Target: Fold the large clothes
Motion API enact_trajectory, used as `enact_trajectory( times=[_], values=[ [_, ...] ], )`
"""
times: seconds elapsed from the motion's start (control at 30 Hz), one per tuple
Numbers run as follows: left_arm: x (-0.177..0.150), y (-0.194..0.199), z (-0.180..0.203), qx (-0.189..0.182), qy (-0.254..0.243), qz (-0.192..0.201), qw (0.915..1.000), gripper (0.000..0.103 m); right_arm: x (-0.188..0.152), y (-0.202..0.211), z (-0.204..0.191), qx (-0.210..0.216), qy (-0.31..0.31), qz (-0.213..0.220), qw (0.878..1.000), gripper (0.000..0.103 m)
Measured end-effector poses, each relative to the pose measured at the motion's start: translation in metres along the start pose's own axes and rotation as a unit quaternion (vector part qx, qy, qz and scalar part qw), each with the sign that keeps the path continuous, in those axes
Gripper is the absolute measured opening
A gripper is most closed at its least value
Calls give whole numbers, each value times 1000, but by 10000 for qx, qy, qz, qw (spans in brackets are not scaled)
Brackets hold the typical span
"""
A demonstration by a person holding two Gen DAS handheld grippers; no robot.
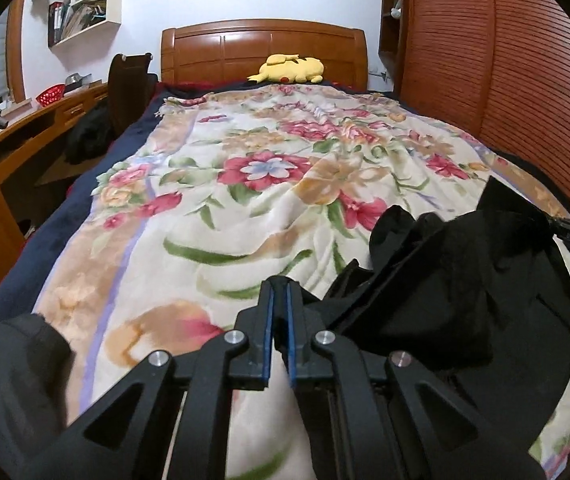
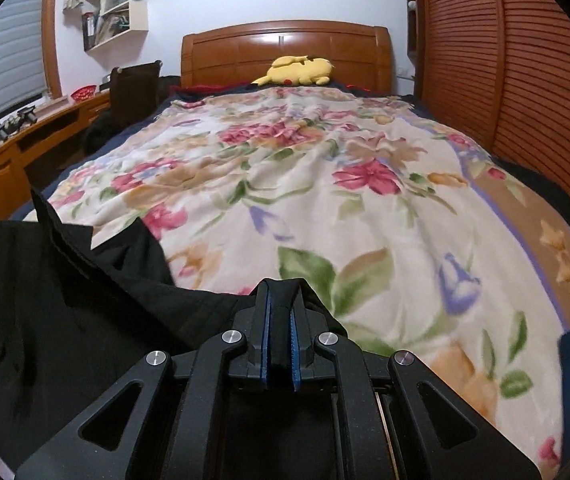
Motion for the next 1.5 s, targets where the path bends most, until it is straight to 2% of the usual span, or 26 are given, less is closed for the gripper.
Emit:
enact_trajectory(
  times=[0.23,0.37,0.43,0.47,0.5,0.53,0.67,0.87,0.97,1.1,1.17,1.23,1.3,1.37,1.43,1.47,1.5],
  values=[
    [-5,-11,2,-64,-56,-133,9999,10,-5,-30,-6,-70,90,-215,9997,5],
    [-16,-4,13,-51,-200,-202,9996,23,-5,-28,-9,46,111,-239,9996,12],
    [-24,3,20,-91,-229,-212,9995,26,-1,-24,-4,22,-19,-203,9998,26],
    [-27,5,25,-130,-273,-226,9993,27,3,-20,2,38,-147,-140,9998,29],
    [-30,7,29,-147,-315,-236,9991,29,6,-17,5,68,-242,-97,9996,40],
    [-32,10,33,-155,-353,-236,9990,31,8,-13,9,101,-322,-54,9994,45],
    [-43,18,51,-300,-378,-222,9986,36,3,-11,12,53,-91,-162,9998,47],
    [-57,21,82,-511,-485,-159,9974,38,-32,-38,9,137,158,-967,9951,47],
    [-69,17,100,-603,-622,-254,9959,39,-46,-54,5,284,150,-1309,9909,47],
    [-84,15,117,-675,-744,-328,9944,39,-53,-65,3,375,117,-1568,9868,47],
    [-91,15,123,-762,-728,-363,9938,39,-54,-67,0,460,186,-1589,9861,40],
    [-99,17,129,-804,-736,-383,9933,40,-52,-65,-8,564,349,-1518,9862,17],
    [-107,19,132,-813,-750,-394,9931,40,-48,-62,-12,530,505,-1374,9878,9],
    [-115,22,134,-786,-781,-381,9931,40,-41,-60,-15,479,570,-1230,9896,6],
    [-119,23,133,-724,-847,-359,9931,41,-31,-59,-10,150,535,-997,9935,2],
    [-120,23,132,-724,-843,-356,9932,41,-25,-59,0,-264,419,-882,9949,1],
    [-120,24,131,-742,-811,-361,9933,41,-20,-59,5,-438,311,-803,9953,1]
  ],
)
Point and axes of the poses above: each gripper's, at about its wrist camera, not at the fingertips, and y roughly against the way its jaws point, z to its right, x to its top, the point moved 10 cm from there along -y, roughly the way its jaws point, and after that the axes turned 11 degrees about -x, right-handed, at the moved point
